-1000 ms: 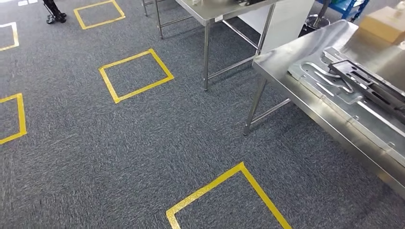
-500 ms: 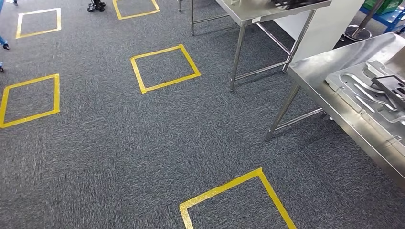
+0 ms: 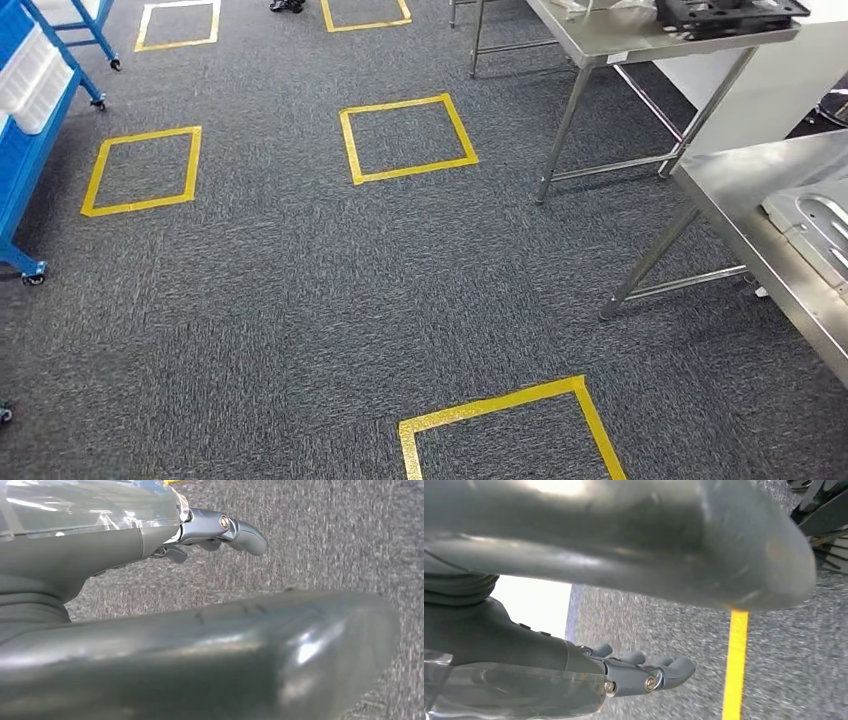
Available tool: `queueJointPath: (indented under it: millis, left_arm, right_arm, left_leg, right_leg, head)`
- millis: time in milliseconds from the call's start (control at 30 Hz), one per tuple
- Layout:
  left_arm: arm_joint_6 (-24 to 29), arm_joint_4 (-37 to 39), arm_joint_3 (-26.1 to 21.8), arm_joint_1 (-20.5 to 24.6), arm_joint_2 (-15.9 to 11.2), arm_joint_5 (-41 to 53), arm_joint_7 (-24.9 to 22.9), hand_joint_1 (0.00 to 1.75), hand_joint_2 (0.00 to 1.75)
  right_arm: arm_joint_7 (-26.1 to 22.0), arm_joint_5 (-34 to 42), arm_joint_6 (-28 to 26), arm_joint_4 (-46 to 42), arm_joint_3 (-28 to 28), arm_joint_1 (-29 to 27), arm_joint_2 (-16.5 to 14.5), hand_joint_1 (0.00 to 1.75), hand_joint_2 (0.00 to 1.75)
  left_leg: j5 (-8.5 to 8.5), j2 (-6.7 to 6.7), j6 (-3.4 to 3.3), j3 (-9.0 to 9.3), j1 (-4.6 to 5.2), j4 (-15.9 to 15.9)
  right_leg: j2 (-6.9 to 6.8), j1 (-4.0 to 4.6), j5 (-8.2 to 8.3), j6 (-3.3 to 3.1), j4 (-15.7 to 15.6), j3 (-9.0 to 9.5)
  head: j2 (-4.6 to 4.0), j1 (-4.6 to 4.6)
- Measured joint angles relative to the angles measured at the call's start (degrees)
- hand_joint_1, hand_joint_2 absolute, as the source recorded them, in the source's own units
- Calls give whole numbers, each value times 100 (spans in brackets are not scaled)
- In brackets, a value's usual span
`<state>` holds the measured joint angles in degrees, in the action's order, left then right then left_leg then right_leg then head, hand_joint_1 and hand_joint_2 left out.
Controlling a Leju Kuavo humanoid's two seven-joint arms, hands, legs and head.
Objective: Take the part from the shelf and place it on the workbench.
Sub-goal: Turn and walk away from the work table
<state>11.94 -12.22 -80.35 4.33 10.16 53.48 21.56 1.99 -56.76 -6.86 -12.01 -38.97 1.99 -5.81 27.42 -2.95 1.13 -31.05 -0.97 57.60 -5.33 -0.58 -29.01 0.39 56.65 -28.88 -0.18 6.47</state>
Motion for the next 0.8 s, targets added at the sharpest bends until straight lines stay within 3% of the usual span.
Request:
queueJointPath:
  millis: [67, 133, 200, 267, 300, 333, 367, 433, 500, 567, 633, 700, 767, 800]
  left_arm:
    - [-1, 0, 14, -23, -7, 6, -6, 0, 0]
    - [-7, 0, 23, -34, -13, 16, -13, 0, 0]
    - [-25, 0, 37, -23, -15, 43, -18, 0, 0]
    - [-57, 0, 56, -18, -17, 85, -24, 0, 0]
    - [-78, 0, 66, -20, -18, 105, -28, 0, 0]
    - [-98, 0, 76, -23, -18, 129, -31, 0, 0]
    - [-116, 0, 86, -24, -19, 148, -33, 0, 0]
    - [-148, 0, 115, -14, -19, 185, -34, 0, 0]
    - [-174, 0, 153, 1, -23, 217, -36, 0, 0]
    - [-193, 0, 183, -4, -31, 241, -38, 0, 0]
    - [-209, 0, 203, -14, -48, 258, -41, 0, 0]
    - [-222, 0, 217, 1, -61, 279, -45, 0, 0]
    - [-229, 0, 229, 12, -65, 292, -51, 0, 0]
    - [-230, 0, 235, 8, -69, 293, -57, 0, 0]
  right_arm:
    - [-8, -1, 0, 1, -1, 31, -1, 0, 0]
    - [-12, 1, 5, 2, -1, 44, 0, 0, 0]
    - [-6, 5, 21, 8, -7, 26, 0, 0, 0]
    - [8, 24, 32, 16, -23, 4, 1, 0, 0]
    - [15, 38, 33, 17, -37, -4, 1, 0, 0]
    - [19, 54, 33, 18, -52, -10, 2, 0, 0]
    - [21, 71, 32, 19, -70, -13, 2, 0, 0]
    - [21, 107, 28, 20, -104, -24, 5, 0, 0]
    - [18, 127, 19, 23, -130, -28, 9, 0, 0]
    - [12, 132, 11, 25, -145, -17, 10, 0, 0]
    - [7, 133, 10, 25, -156, -12, 7, 0, 0]
    - [4, 133, 13, 26, -172, -33, 4, 0, 0]
    - [4, 133, 17, 27, -185, -54, 4, 0, 0]
    - [4, 133, 20, 27, -188, -57, 4, 0, 0]
  left_leg:
    - [-23, 108, -99, -27, 17, -10]
    - [-65, 199, -186, -29, 14, -46]
    - [-97, 295, -243, -44, 24, -61]
    - [-110, 419, -267, -66, 55, -56]
    - [-112, 489, -270, -69, 70, -53]
    - [-113, 562, -271, -66, 81, -48]
    - [-113, 634, -270, -60, 88, -42]
    - [-113, 774, -254, -69, 96, -21]
    - [-126, 897, -200, -111, 94, -4]
    - [-150, 1004, -127, -148, 83, -6]
    - [-51, 831, -73, -222, 90, 140]
    - [289, 498, -29, -480, 87, 701]
    - [628, 369, 16, -817, 51, 1430]
    - [675, 350, 36, -897, 32, 1626]
  right_leg:
    - [-67, -13, -14, 72, 8, 11]
    - [73, -47, -174, 122, 195, -54]
    - [347, -66, -561, 136, 838, -344]
    - [479, -67, -838, 128, 1556, -697]
    - [502, -65, -815, 118, 1684, -772]
    - [521, -62, -683, 100, 1597, -749]
    - [555, -59, -476, 75, 1318, -635]
    - [797, -52, -97, 10, 544, -322]
    - [976, -41, 26, -24, 137, -167]
    - [893, -36, 32, -46, 97, -154]
    - [748, -50, 61, -110, 36, -118]
    - [576, -45, 73, -170, -3, -96]
    - [408, -24, 65, -191, 2, -104]
    - [329, -20, 60, -190, 7, -107]
  head:
    - [0, 1]
    - [1, -1]
    - [0, -2]
    - [1, -2]
    - [1, -2]
    - [1, -2]
    - [1, -2]
    - [1, -2]
    - [0, -2]
    - [0, -1]
    - [0, -1]
    - [1, 0]
    - [1, 1]
    - [1, 1]
